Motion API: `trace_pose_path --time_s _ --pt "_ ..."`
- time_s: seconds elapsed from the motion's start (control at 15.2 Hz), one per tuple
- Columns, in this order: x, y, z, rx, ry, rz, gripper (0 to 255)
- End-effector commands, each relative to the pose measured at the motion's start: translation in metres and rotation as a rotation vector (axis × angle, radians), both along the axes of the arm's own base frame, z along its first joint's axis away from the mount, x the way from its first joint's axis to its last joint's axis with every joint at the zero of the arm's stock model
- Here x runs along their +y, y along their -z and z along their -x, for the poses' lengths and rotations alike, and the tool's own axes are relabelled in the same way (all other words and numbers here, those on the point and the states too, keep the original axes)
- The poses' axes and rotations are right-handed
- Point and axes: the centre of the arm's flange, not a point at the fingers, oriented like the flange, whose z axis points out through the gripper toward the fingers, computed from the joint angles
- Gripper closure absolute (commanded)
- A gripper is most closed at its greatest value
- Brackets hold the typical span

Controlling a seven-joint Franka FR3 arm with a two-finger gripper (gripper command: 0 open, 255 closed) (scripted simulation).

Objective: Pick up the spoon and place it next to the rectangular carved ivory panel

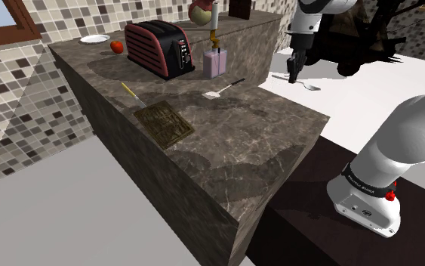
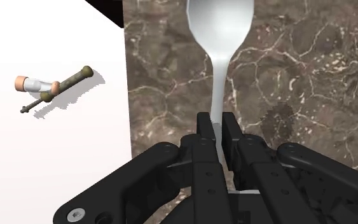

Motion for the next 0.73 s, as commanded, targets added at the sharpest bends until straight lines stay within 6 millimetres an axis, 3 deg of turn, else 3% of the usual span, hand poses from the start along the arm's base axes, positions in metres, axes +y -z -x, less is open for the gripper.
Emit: trace_pose_path --time_s 0.0,0.07,0.66 --pt "0.0 -0.01 0.0 0.001 0.0 0.0 255" --pt "0.0 -0.011 0.0 0.001 0.0 0.0 255" --pt "0.102 -0.012 -0.061 0.001 0.0 0.0 255"
